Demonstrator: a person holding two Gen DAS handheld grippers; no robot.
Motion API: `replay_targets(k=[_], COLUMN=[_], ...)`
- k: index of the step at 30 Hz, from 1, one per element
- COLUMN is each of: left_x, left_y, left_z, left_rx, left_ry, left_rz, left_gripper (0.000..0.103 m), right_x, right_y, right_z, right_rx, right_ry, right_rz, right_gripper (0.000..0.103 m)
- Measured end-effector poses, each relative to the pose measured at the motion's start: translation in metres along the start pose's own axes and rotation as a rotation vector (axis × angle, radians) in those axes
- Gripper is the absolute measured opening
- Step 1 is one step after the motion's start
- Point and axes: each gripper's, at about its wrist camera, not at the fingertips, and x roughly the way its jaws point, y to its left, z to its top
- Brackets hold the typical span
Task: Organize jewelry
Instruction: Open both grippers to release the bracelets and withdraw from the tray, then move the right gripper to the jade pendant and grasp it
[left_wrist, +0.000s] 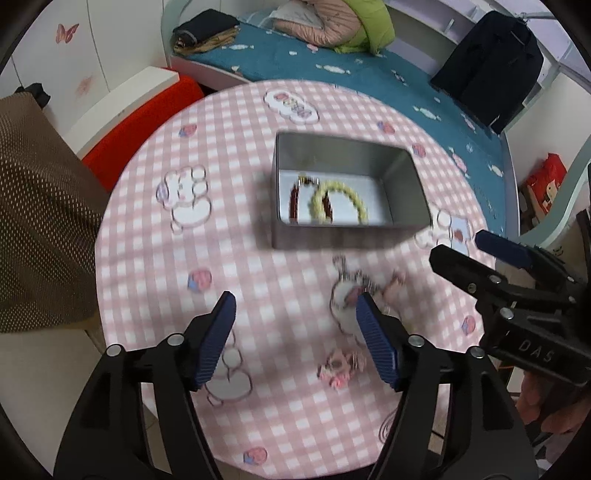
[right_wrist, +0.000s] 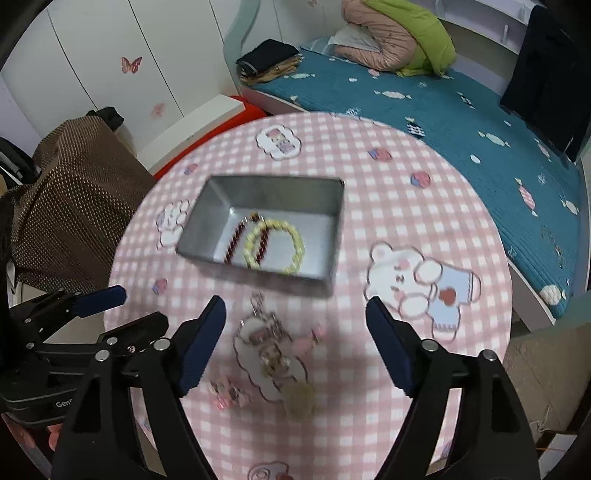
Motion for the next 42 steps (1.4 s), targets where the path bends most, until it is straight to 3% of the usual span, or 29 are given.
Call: replay_targets(k=[13,22,30,34,36,42], left_x=[0.025,0.053,0.075,0.078,0.079,0.077], left_y=[-0.014,-0.023,-0.033,-0.041,-0.04,-0.032], left_z=[-0.049,-0.059,-0.057,-0.057,-0.055,-0.05], left_rx=[0.078,0.132,0.182,0.222,0.215,0.166], left_ry=[0.093,0.148,0.198,0.196,0.193,0.185], left_rz=[-0.028,0.033,0.016,0.026,0.025,0.003], left_gripper=[0.07,0.067,0.034,0.028,0.015,0.005], right_x=[0.009,0.016,0.023,0.027,0.03,0.035], right_y=[-0.002,-0.007,-0.007,-0.009,-0.01,-0.011], right_z=[-0.052,-0.069,-0.075,-0.076,-0.077,-0.078], right_rx=[-0.077,-0.078,-0.103,-0.091,-0.085,-0.073], right_ry=[0.071,0.112,0.124,0.137,0.142,0.154], right_rz=[-0.078,-0.104,-0.132,-0.137,-0.136,-0.111], right_gripper=[0.083,0.083,0.083,0.083,0.083,0.083])
